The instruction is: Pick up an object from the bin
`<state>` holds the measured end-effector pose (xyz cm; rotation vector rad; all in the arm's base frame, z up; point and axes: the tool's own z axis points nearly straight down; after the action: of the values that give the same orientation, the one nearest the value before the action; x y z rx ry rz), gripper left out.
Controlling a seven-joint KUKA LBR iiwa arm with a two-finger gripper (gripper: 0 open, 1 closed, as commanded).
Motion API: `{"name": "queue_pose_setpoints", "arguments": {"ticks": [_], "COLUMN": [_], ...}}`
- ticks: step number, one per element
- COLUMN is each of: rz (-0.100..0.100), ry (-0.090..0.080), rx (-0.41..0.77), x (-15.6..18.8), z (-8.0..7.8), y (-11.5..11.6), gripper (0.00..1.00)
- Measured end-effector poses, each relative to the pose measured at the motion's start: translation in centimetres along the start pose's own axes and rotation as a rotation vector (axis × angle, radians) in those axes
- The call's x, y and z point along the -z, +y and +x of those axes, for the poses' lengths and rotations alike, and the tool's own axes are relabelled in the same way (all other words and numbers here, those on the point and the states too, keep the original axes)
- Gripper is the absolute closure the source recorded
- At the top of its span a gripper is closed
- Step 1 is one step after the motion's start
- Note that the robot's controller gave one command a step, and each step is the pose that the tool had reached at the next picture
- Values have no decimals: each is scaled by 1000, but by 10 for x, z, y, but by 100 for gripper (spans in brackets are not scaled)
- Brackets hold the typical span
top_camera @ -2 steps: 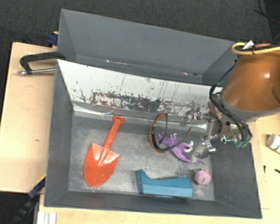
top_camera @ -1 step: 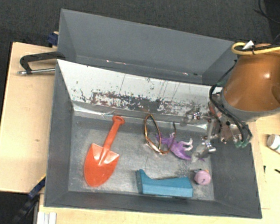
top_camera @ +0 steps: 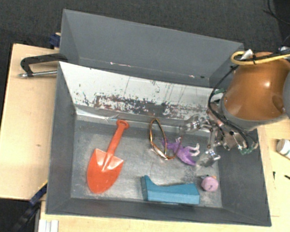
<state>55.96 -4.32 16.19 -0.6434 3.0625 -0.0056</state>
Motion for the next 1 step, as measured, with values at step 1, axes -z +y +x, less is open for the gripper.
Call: {"name": "queue_pose_setpoints", "arguments": {"ticks": [1], "rz": [-7], "ry": [7], "rx": [212], "x": [-41], "z": [-18], "y": [13], "gripper": [0]}}
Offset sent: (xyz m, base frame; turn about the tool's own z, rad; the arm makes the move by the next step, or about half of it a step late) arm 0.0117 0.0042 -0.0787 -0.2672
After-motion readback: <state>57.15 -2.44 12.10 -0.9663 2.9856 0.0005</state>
